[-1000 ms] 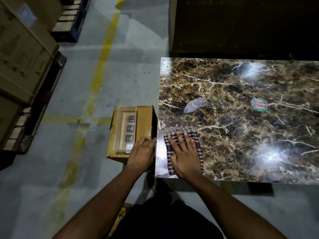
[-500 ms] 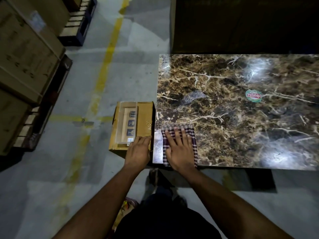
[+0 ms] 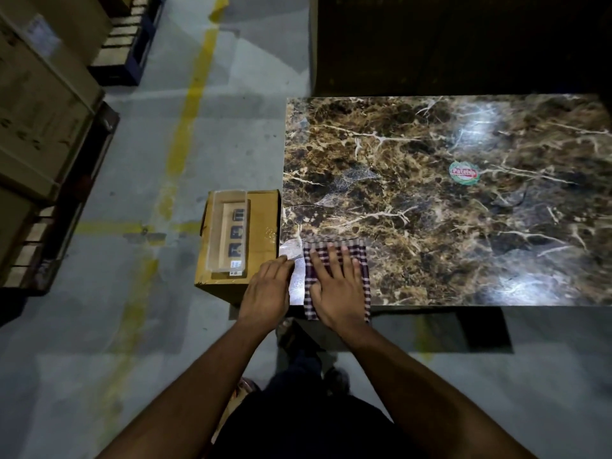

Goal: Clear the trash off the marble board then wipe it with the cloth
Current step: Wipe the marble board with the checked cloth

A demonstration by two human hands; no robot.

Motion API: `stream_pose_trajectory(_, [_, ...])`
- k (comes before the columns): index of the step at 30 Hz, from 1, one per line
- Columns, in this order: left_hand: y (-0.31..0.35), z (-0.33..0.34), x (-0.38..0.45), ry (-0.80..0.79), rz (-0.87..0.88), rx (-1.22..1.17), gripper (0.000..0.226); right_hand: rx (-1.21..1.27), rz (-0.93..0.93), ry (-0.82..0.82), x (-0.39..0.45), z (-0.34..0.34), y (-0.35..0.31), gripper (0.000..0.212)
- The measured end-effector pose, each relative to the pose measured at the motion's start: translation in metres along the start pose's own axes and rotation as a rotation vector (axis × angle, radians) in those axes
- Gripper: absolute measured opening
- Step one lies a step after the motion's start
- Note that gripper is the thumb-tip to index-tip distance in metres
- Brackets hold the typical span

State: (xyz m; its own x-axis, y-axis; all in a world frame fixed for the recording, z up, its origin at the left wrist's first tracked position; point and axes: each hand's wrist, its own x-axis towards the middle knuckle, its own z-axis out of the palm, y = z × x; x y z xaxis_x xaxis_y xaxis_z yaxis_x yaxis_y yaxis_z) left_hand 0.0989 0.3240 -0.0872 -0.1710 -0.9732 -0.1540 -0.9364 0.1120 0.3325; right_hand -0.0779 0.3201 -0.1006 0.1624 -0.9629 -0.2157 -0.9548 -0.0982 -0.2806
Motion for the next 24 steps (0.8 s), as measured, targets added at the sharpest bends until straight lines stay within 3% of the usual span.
stream_pose_trajectory(4, [0.008,0.007,0.008,-0.060,0.022,0.044,0.064,-0.013,-0.129,-0.002,-0.023,0.005,0.027,0.071])
stream_pose_trajectory(7, [0.014,0.004,0.010,-0.029,0.034,0.079,0.059,-0.034,-0.041,0.029,-0.008,-0.004,0.049,0.073])
stream_pose_trajectory(10, [0.016,0.001,0.015,-0.021,0.053,0.103,0.054,-0.021,0.027,0.027,0.019,-0.009,0.031,0.073])
stream_pose_trajectory(15, [0.014,-0.001,0.033,-0.043,0.067,0.099,0.043,-0.058,-0.160,-0.013,0.008,-0.009,0.051,0.072])
stream_pose_trajectory(18, [0.017,-0.003,0.046,-0.037,0.064,0.074,0.032,-0.057,-0.072,0.035,0.026,-0.015,0.067,0.073])
stream_pose_trajectory(21, [0.018,-0.006,0.055,-0.032,0.092,0.112,0.040,-0.028,0.053,0.059,0.058,-0.019,0.041,0.073])
stream_pose_trajectory(24, [0.018,-0.009,0.070,-0.031,0.106,0.114,0.047,-0.039,-0.041,0.030,0.059,-0.016,0.029,0.072])
